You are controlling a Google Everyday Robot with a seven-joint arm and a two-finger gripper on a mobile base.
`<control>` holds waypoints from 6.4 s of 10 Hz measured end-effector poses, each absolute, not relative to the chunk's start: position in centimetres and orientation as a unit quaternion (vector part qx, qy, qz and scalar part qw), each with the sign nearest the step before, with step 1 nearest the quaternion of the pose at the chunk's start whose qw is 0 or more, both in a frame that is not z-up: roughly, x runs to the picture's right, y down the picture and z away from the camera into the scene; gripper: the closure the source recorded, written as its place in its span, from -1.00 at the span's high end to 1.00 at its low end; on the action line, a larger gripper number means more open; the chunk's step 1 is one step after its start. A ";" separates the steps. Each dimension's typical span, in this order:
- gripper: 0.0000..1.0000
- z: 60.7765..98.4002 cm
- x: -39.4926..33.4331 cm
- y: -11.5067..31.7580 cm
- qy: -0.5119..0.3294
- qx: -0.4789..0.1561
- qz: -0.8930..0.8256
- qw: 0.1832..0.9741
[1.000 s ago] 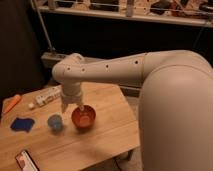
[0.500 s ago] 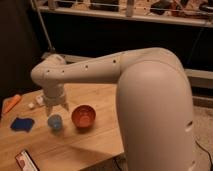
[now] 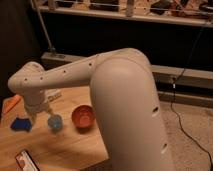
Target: Place the ceramic cup in the ceramic bowl
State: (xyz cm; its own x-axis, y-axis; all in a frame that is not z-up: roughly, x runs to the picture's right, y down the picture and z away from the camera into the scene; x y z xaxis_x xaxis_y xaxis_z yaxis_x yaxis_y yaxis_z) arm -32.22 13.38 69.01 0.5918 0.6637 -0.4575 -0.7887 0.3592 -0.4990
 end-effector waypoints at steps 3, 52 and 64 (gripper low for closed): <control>0.30 71.8 -33.4 15.4 0.094 -0.353 0.417 0.833; 0.36 81.3 -16.5 14.8 0.219 -0.294 0.488 0.792; 0.36 79.0 -7.0 3.4 0.162 -0.245 0.659 0.692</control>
State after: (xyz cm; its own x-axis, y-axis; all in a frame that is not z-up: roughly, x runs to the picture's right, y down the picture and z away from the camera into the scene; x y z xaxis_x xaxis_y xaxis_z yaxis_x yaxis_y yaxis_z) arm -7.04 3.37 78.97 0.0780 0.8336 -0.5468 -0.9921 0.0106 -0.1253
